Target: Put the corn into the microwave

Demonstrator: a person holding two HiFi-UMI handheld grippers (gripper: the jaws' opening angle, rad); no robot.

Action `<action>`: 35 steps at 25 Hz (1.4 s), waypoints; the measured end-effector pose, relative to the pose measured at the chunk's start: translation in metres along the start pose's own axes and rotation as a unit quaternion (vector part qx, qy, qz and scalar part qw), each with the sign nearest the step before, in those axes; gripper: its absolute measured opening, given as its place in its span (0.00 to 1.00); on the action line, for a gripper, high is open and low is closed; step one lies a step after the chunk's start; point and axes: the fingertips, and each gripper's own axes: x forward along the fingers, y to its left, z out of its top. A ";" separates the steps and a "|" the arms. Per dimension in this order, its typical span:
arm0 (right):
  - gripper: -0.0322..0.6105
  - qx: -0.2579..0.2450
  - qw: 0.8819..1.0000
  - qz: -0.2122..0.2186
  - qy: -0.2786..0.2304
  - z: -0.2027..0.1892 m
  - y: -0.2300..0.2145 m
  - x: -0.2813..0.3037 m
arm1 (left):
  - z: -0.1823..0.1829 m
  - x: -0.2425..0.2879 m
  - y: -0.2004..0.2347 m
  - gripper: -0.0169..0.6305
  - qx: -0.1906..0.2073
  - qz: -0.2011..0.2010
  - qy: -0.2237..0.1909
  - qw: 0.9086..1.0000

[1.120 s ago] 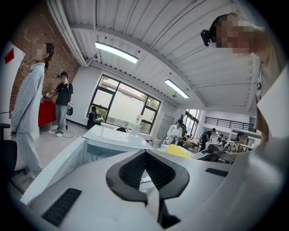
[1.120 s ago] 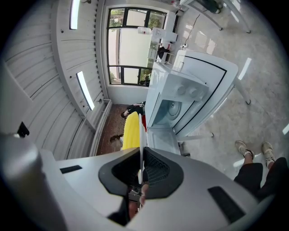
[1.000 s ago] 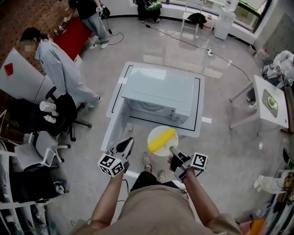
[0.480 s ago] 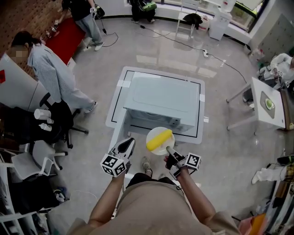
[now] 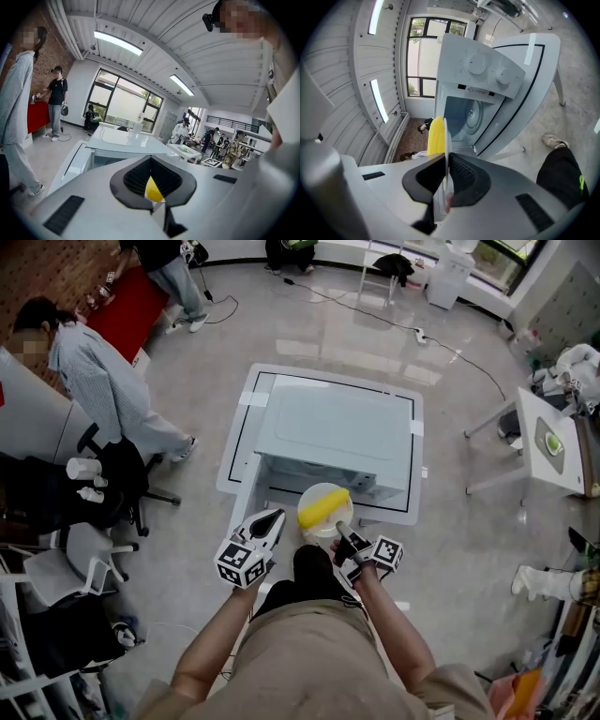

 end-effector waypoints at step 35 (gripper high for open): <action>0.08 0.049 0.994 -0.046 -0.091 0.061 -0.115 0.125 | -0.025 0.052 0.035 0.03 0.030 0.002 0.047 0.998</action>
